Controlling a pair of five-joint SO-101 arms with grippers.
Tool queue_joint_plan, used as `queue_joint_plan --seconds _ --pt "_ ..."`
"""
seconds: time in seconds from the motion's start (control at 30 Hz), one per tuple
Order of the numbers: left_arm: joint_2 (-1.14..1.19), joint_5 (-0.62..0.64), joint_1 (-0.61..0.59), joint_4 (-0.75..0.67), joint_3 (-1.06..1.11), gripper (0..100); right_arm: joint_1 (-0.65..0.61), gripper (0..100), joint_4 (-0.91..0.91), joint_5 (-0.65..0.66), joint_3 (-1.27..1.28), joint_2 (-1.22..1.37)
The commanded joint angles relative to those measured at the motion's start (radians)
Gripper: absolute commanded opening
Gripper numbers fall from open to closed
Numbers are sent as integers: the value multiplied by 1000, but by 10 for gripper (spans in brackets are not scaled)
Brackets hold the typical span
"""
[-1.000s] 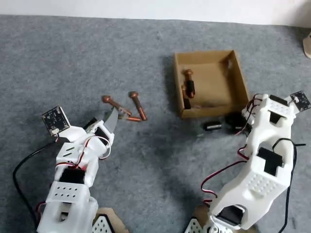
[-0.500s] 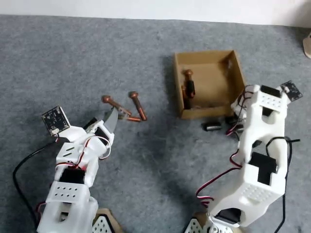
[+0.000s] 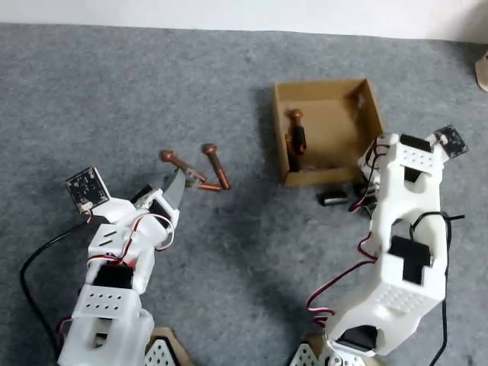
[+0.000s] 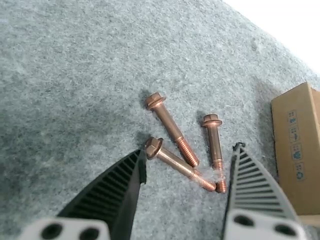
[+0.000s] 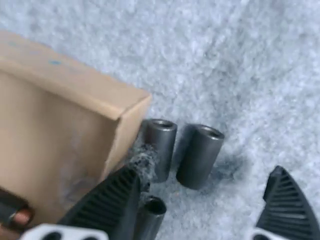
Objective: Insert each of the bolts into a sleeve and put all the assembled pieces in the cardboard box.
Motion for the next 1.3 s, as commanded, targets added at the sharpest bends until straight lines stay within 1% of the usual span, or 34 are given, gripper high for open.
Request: queue_joint_plan --seconds 0.0,0.13,0.27,0.47,0.6,0.73,0.93,1.1,1.17,1.2,1.27 --pt "-15 -6 21 -6 -7 255 4 263 -50 -11 -36 56" --pt "-15 -6 21 -6 -7 255 4 141 -64 -12 -73 116" --pt "-15 -6 21 -6 -7 255 4 0 -61 -12 -79 113" --pt "-15 -6 21 -6 -7 255 4 3 -51 -9 -74 68" --pt "-15 -6 21 -6 -7 255 -5 3 102 9 -79 -48" --pt "-15 -6 21 -6 -7 255 -61 3 259 138 -74 -205" --pt "-15 -6 21 -6 -7 255 -183 3 427 450 -71 -369" --pt "-15 -6 19 -6 -7 255 -303 3 526 701 -70 -377" --pt "-15 -6 19 -6 -7 255 -317 4 539 806 -70 -346" --pt "-15 -6 19 -6 -7 255 -317 4 536 839 -70 -328" --pt "-15 -6 18 -6 -7 255 -305 4 535 850 -71 -282"
